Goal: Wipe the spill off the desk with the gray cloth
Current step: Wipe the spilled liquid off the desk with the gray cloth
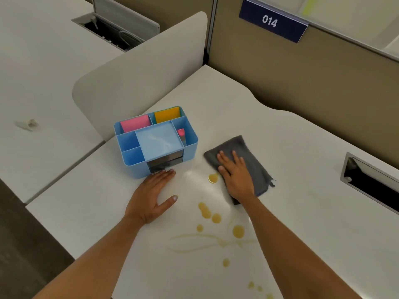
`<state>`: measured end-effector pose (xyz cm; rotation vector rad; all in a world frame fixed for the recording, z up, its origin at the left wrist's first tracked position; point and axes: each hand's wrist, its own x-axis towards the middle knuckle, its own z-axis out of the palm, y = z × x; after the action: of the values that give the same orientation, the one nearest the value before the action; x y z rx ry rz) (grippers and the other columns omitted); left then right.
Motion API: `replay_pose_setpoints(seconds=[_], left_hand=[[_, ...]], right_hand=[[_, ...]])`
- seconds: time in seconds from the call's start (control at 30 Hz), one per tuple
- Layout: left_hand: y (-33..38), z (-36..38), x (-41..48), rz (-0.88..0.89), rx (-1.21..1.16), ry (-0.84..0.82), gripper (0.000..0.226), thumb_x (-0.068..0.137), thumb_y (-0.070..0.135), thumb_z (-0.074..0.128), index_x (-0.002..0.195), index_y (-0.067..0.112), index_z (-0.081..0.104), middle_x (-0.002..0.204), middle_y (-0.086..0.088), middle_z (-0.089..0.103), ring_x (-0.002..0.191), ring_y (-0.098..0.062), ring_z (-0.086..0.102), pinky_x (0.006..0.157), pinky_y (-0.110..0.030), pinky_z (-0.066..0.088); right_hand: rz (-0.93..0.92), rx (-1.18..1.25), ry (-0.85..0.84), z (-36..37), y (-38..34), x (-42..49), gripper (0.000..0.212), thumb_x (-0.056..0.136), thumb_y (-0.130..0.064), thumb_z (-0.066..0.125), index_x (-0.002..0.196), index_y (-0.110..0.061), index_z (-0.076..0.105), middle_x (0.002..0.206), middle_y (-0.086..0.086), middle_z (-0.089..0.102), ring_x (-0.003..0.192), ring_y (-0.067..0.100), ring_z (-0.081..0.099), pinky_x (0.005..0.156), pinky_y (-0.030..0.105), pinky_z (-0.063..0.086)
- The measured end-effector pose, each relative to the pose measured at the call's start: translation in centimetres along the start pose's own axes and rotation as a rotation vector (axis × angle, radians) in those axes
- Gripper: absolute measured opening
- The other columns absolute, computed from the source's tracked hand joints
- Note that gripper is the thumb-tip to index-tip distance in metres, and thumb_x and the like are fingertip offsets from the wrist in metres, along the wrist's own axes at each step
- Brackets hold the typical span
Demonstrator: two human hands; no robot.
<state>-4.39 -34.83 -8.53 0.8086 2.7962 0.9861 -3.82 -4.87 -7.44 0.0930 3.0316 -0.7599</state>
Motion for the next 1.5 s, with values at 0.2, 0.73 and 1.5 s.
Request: replay_pose_setpoints(seconds=[0.2, 0.73, 1.5], left_hand=[[0.3, -0.3, 0.0, 0.005, 0.009, -0.005, 0.072, 0.087, 0.067, 0.038, 0.147, 0.028, 0.035, 0.151, 0.009, 0.039, 0.141, -0.007, 0.032, 0.114, -0.031, 0.03], [0.5, -0.6, 0.0, 0.029, 0.053, -0.03, 0.077, 0.087, 0.071, 0.028, 0.147, 0.023, 0.034, 0.151, 0.002, 0.041, 0.141, -0.016, 0.035, 0.113, -0.035, 0.031], [0.5, -0.5, -0.1, 0.075, 0.053, -0.029, 0.076, 0.091, 0.068, 0.024, 0.146, 0.018, 0.038, 0.149, -0.003, 0.044, 0.14, -0.02, 0.037, 0.112, -0.039, 0.035]], right_hand=[[-0.2, 0.034, -0.15, -1.6, 3.2, -8.6, 0.043, 0.103, -0.042, 0.029, 0.145, -0.04, 0.033, 0.152, -0.026, 0.026, 0.147, 0.004, 0.005, 0.119, 0.025, -0.002], [-0.106, 0.025, -0.109, 2.2, -4.5, -7.6, 0.044, 0.103, -0.038, 0.032, 0.147, -0.037, 0.031, 0.154, -0.022, 0.025, 0.147, 0.005, 0.001, 0.118, 0.026, -0.007], [-0.158, 0.013, -0.145, 3.6, -6.3, -12.2, 0.045, 0.103, -0.04, 0.029, 0.147, -0.036, 0.029, 0.155, -0.02, 0.024, 0.147, 0.008, -0.002, 0.116, 0.026, -0.012]])
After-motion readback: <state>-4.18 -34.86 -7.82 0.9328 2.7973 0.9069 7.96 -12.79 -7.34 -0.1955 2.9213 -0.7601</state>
